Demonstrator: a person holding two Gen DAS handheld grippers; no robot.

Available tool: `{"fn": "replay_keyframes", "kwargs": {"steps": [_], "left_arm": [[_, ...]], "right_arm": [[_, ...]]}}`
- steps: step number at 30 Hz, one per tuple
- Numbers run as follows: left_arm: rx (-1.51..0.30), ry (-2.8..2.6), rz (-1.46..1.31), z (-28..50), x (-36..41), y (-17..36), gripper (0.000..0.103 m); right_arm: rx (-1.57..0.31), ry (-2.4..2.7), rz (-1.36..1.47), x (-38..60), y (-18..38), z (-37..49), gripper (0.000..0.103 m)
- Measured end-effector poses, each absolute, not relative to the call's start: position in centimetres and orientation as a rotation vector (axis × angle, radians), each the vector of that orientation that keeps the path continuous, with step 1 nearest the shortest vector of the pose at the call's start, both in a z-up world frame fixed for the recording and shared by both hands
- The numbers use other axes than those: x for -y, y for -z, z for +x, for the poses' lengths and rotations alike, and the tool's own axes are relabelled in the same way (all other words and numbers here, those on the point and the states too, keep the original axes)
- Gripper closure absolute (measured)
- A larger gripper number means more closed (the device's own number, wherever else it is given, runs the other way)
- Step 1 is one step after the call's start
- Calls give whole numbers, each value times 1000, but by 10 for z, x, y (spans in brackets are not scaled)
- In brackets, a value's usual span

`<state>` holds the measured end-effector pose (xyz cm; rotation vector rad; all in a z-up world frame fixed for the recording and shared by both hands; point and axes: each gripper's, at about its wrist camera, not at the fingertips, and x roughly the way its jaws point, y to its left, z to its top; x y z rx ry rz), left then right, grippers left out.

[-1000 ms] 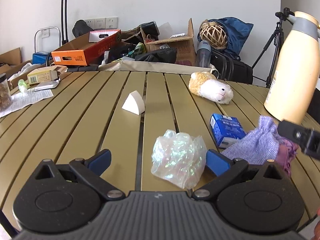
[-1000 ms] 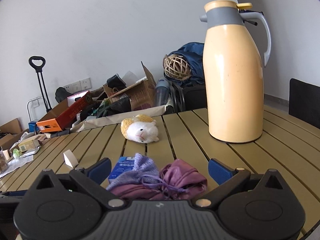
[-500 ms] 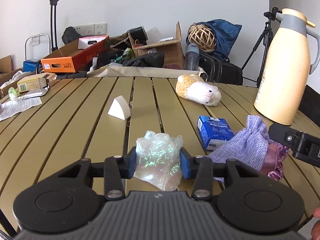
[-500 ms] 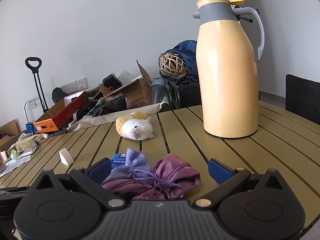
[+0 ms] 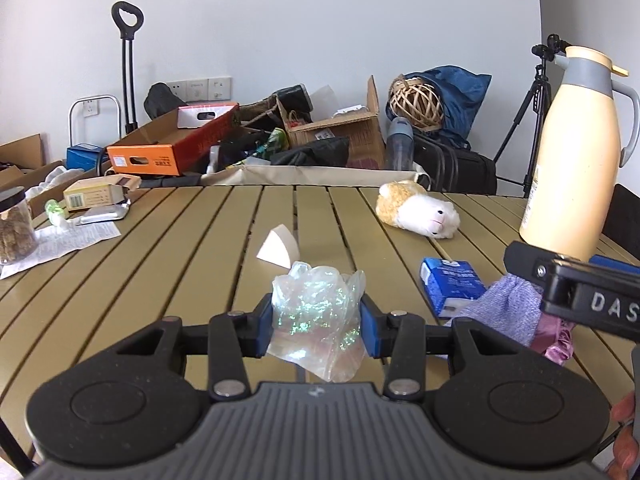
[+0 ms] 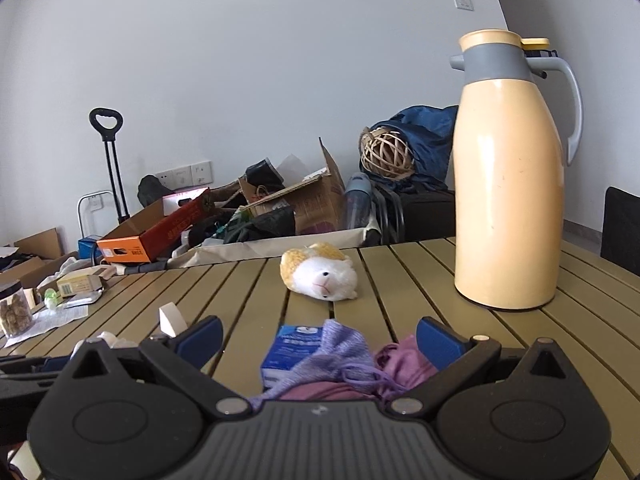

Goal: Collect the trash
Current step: 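Grasp the lavender drawstring pouch with the right tool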

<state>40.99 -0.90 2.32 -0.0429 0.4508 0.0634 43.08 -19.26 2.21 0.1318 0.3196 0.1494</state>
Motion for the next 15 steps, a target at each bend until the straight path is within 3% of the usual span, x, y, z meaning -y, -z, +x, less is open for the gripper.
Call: {"fn": "replay_keyframes", "kwargs": {"steps": [8, 12, 15], "left_arm": [[-456, -100, -42, 403, -13, -24, 60], [-461, -117, -45, 401, -23, -23, 60], [-463, -124, -46, 401, -27, -23, 59]], "right_arm": [[-402, -137, 61, 189, -24, 461, 2], [-459, -152, 79, 195, -23, 476, 15], [-502, -168, 74, 191, -17, 484, 18]]}}
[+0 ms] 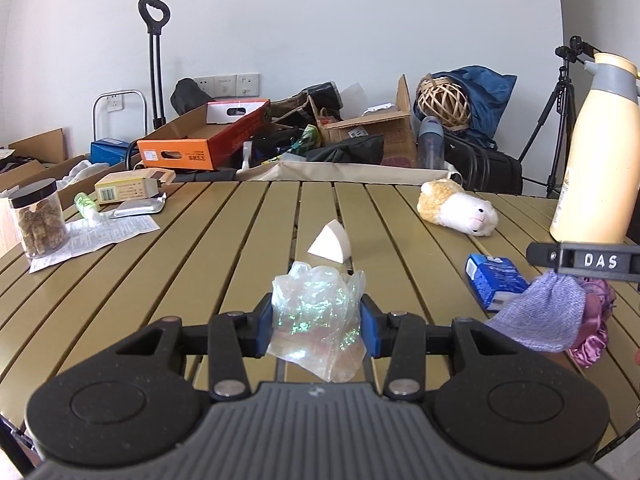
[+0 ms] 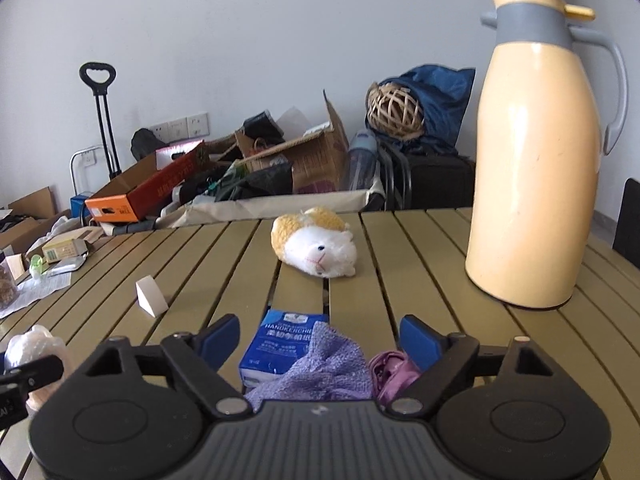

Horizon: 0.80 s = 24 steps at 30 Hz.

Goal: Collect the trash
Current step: 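Grasp the lavender drawstring pouch with the right tool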

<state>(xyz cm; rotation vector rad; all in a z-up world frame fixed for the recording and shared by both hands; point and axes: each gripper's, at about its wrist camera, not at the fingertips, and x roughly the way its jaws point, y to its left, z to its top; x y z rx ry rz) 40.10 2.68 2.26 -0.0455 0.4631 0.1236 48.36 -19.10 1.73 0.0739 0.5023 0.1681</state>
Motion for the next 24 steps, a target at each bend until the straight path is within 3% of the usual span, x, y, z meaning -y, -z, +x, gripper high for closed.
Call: {"fn": "replay_keyframes", "kwargs": {"steps": [2, 9, 24], "left_arm": [[-463, -126, -44, 400, -28, -22, 59], [-465, -133, -46, 399, -32, -21, 59], [-472, -147, -46, 396, -37, -18, 59]], "right_arm": [[-523, -176, 52, 184, -12, 486, 21], [-566, -154, 6, 176, 0, 488, 54], [-562, -196, -50, 168, -1, 477, 67]]}}
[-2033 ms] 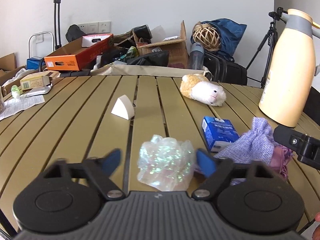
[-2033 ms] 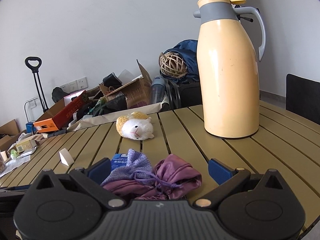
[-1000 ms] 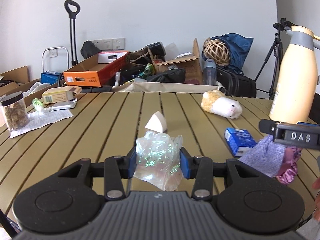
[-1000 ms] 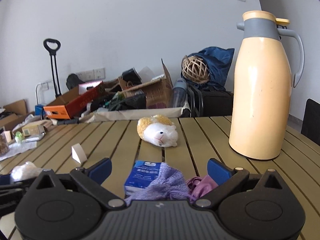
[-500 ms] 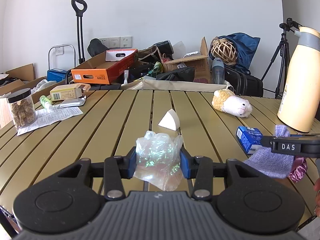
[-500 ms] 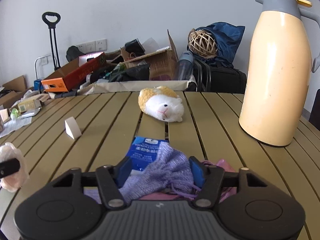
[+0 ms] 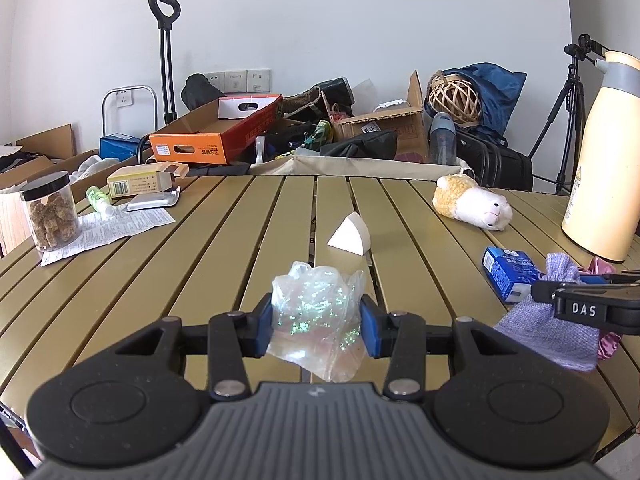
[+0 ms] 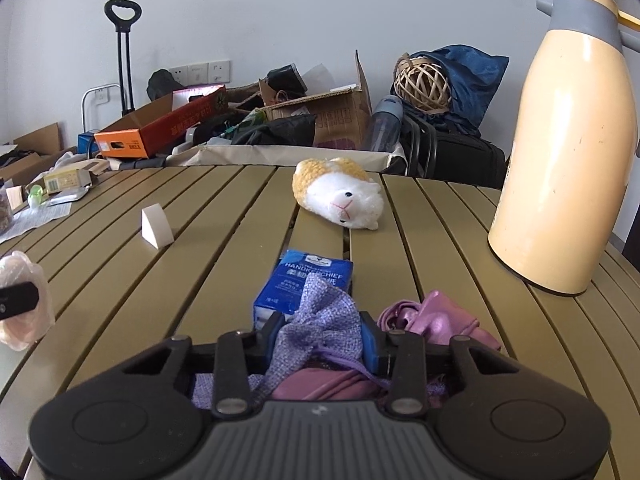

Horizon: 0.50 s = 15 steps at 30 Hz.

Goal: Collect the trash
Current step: 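Grasp the lavender drawstring pouch with the right tool, then lift the plastic bag in the left tool while the right tool lifts the pouch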

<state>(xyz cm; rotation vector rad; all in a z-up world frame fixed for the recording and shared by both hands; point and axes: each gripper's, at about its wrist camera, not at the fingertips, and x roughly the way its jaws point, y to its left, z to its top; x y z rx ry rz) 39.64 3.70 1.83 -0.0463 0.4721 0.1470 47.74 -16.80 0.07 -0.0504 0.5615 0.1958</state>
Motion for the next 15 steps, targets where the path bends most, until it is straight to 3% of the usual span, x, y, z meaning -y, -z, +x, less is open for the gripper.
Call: {"fn": "replay_keyframes", "kwargs": {"steps": [15], "left_arm": [[-463, -143, -38, 393, -36, -19, 59]], "right_arm": [[-344, -230, 52, 179, -30, 448, 70]]}}
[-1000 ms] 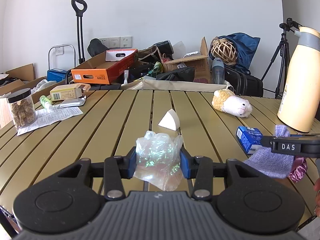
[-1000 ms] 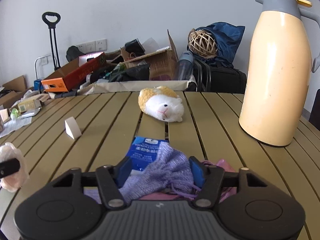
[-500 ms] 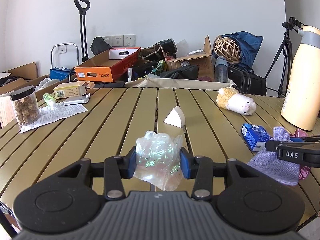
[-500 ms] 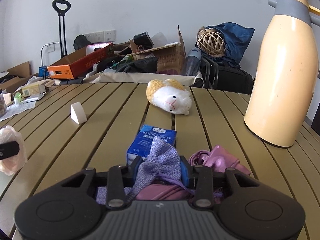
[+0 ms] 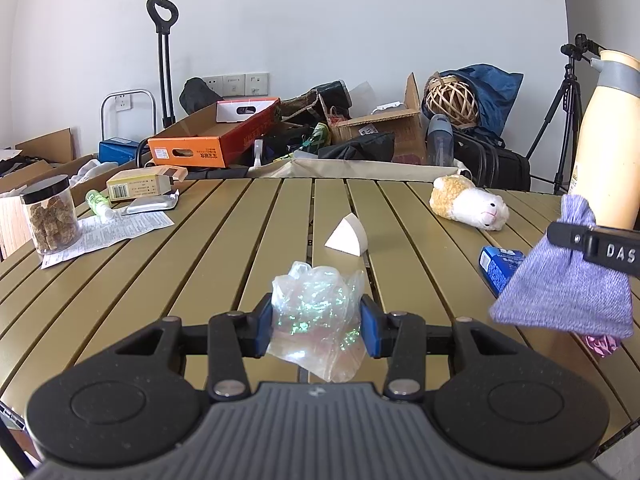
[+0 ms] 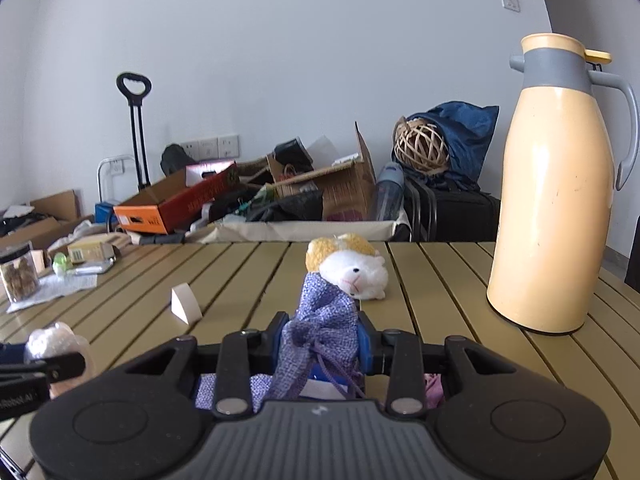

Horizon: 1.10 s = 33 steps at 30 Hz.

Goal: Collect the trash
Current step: 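Lift the plastic bag in the left tool while the right tool lifts the pouch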

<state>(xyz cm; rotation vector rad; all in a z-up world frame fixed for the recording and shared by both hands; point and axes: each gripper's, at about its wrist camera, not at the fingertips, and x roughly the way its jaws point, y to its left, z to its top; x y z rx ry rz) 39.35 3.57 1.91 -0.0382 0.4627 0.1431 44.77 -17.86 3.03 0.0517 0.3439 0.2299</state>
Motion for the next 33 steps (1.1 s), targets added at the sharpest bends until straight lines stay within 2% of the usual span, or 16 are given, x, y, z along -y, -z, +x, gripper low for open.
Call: {"fn": "replay_keyframes", "kwargs": {"steps": [17, 33], "left_arm": [[-420, -134, -66, 373, -31, -39, 59], [-381, -143, -84, 296, -28, -72, 59]], "right_arm": [[-230, -278, 124, 189, -57, 412, 70], [-224, -317, 86, 176, -90, 336, 70]]}}
